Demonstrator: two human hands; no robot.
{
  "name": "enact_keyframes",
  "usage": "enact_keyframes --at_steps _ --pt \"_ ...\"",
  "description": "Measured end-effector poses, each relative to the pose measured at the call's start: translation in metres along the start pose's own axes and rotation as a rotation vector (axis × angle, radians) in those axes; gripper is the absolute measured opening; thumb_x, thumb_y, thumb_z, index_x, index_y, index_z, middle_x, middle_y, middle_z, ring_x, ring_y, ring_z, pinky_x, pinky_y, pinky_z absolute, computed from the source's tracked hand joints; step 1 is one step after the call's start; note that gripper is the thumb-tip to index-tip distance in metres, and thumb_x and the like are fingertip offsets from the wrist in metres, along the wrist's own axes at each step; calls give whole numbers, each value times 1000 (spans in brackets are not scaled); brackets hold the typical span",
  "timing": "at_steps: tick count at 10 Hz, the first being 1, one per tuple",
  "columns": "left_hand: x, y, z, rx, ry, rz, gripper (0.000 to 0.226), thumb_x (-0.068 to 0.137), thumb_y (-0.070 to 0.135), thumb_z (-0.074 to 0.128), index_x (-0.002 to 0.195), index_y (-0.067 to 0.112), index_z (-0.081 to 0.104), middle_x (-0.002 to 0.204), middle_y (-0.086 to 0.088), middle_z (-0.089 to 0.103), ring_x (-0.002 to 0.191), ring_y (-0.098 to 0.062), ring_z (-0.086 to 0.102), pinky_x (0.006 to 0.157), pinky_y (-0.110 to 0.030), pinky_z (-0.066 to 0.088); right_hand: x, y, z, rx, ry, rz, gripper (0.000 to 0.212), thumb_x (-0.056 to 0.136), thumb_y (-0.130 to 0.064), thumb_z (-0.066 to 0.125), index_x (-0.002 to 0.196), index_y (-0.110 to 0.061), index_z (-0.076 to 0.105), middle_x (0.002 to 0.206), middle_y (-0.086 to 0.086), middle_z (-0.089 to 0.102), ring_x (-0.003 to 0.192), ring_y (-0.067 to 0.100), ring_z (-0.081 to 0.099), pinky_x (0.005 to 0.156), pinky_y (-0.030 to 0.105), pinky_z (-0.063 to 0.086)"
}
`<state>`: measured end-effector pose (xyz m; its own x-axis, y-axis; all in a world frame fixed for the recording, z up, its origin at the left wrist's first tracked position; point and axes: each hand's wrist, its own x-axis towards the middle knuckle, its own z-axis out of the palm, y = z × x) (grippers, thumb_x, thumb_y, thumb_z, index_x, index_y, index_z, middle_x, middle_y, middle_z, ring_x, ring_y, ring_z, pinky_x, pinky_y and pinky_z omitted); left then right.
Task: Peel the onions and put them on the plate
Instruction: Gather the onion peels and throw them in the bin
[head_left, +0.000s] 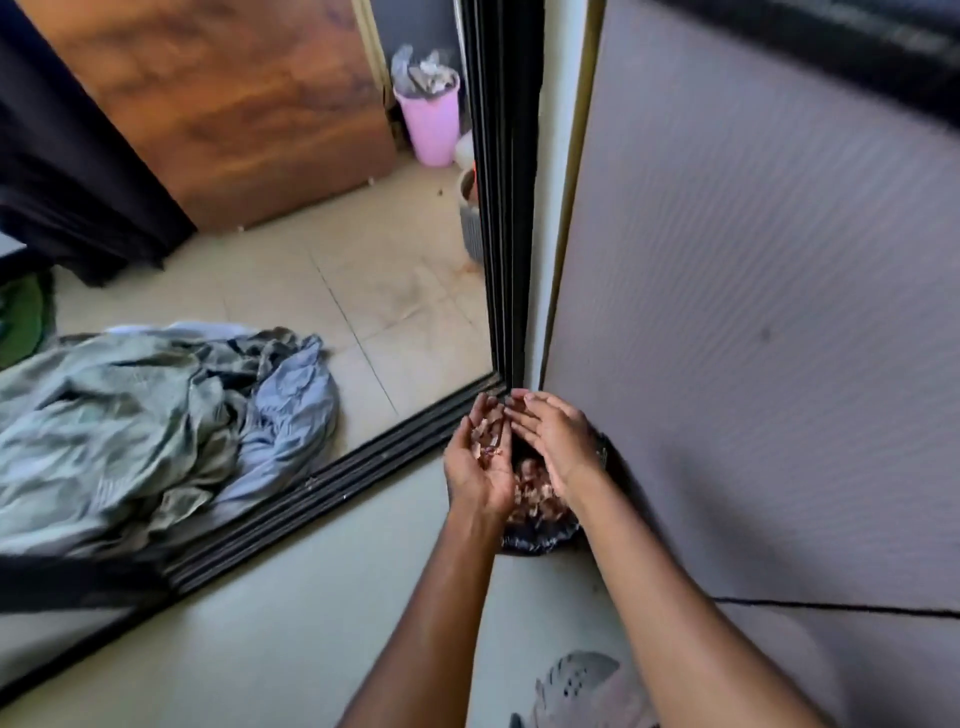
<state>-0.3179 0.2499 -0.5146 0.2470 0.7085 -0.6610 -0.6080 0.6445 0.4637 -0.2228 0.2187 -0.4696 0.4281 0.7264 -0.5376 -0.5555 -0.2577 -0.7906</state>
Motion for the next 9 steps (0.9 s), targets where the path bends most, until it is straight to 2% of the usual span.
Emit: enact_keyframes --at_steps 1,2,3,4,5,6,7,8,9 --pt "23 -12 -12 203 98 -51 40 103 29 44 134 6 56 144 -13 56 130 -24 57 89 -30 53 28 39 -19 -188 49 78 27 101 -7 50 124 -1 63 112 11 67 111 24 64 93 26 51" --pt "36 -25 -19 361 107 -169 63 101 50 41 149 9 43 149 -9 50 93 -13 61 85 -29 47 45 69 -39 -404 57 160 31 99 -20 54 127 -15 65 124 2 65 123 21 58 110 38 43" --pt "52 -27 -22 433 98 -211 69 100 59 37 153 14 36 141 -8 49 89 -13 57 113 -43 36 50 77 -47 -484 59 191 34 100 -28 51 131 -20 62 124 -4 63 119 16 57 110 41 43" --pt "55 -26 -22 531 80 -217 62 101 55 40 152 20 37 144 -4 45 115 -18 45 119 -47 26 54 77 -48 -517 138 147 22 93 -40 53 104 -30 69 105 -8 70 101 16 65 98 45 53" --pt "55 -29 -24 612 131 -183 47 102 39 50 141 14 50 143 -9 55 123 -24 53 108 -44 40 54 77 -46 -542 227 73 21 95 -37 56 94 -21 70 83 -1 74 76 18 71 81 44 59" --pt "53 -33 -29 740 165 -106 32 101 14 55 131 4 57 134 -22 61 128 -39 56 83 -33 50 50 71 -46 -571 203 50 15 99 -9 52 104 -10 67 91 5 75 74 14 70 75 35 60" --pt "47 -33 -26 828 99 -56 38 97 3 57 134 13 56 129 -12 63 125 -34 58 99 -43 47 49 68 -46 -664 109 34 27 94 -7 60 117 -20 64 115 -8 64 103 10 61 90 27 49" --pt "45 -31 -20 806 75 -92 36 99 14 58 135 13 55 126 -11 63 112 -26 59 106 -46 42 49 64 -46 -670 165 15 11 96 -24 59 97 -23 71 88 -12 74 85 11 71 86 35 57" --pt "42 -27 -15 865 71 -18 33 97 4 57 129 11 59 129 -17 64 114 -31 62 102 -46 46 48 61 -45 -674 116 17 24 92 -4 60 107 -22 69 98 -8 70 91 15 72 89 40 59"
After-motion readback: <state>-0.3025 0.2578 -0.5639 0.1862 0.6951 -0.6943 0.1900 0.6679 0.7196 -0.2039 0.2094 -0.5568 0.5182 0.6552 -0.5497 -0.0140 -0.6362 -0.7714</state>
